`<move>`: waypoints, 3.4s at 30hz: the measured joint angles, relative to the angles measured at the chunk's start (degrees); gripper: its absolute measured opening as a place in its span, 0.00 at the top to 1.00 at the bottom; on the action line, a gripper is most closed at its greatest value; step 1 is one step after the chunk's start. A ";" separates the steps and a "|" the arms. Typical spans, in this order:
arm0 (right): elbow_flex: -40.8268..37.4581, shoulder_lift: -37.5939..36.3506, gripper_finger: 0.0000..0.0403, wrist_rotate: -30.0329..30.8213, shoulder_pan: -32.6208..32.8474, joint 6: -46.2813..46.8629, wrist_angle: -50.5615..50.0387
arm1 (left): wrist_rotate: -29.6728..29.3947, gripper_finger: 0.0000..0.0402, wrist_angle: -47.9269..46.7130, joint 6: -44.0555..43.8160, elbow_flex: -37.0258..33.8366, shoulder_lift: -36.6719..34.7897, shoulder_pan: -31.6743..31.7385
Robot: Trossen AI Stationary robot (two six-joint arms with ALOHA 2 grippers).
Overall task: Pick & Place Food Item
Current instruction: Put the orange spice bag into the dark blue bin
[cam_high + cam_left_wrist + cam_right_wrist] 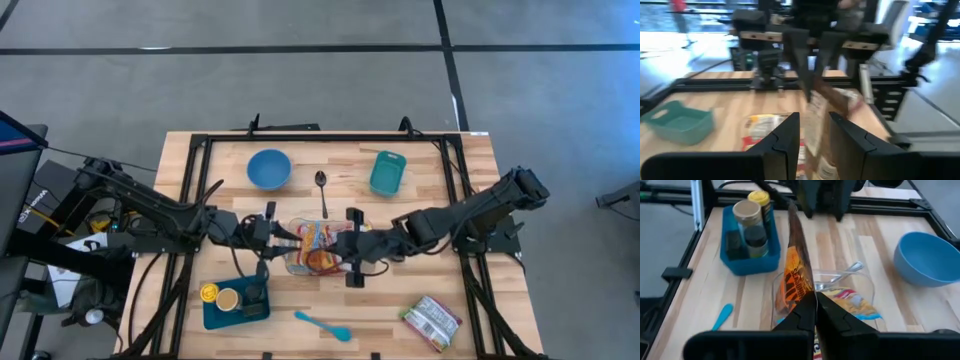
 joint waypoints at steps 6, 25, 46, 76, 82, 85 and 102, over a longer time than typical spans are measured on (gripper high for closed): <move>0.27 0.02 1.00 -0.02 -1.63 0.38 -0.44 | -1.05 0.77 -0.04 0.00 0.00 0.00 1.27; 0.27 0.02 1.00 -0.02 -1.52 0.90 -3.96 | 0.05 0.77 -1.94 -0.31 0.00 0.00 1.25; 0.27 0.07 1.00 -0.02 -3.11 2.50 -1.59 | 0.08 0.64 -4.05 -1.92 0.00 0.00 1.25; 0.27 0.07 1.00 -0.11 -4.57 4.91 1.52 | 0.11 0.63 -0.77 -1.97 0.00 0.00 1.92; 0.27 0.07 1.00 -0.19 -4.55 4.91 2.71 | 0.09 0.63 -0.39 -1.97 0.00 0.00 3.18; 0.27 0.07 1.00 -0.22 -4.55 4.91 2.99 | 0.08 0.63 -0.18 -1.97 0.00 0.00 3.26; 0.27 0.07 1.00 -0.22 -4.55 4.47 4.77 | -0.38 0.72 3.45 -1.58 -0.02 2.68 3.94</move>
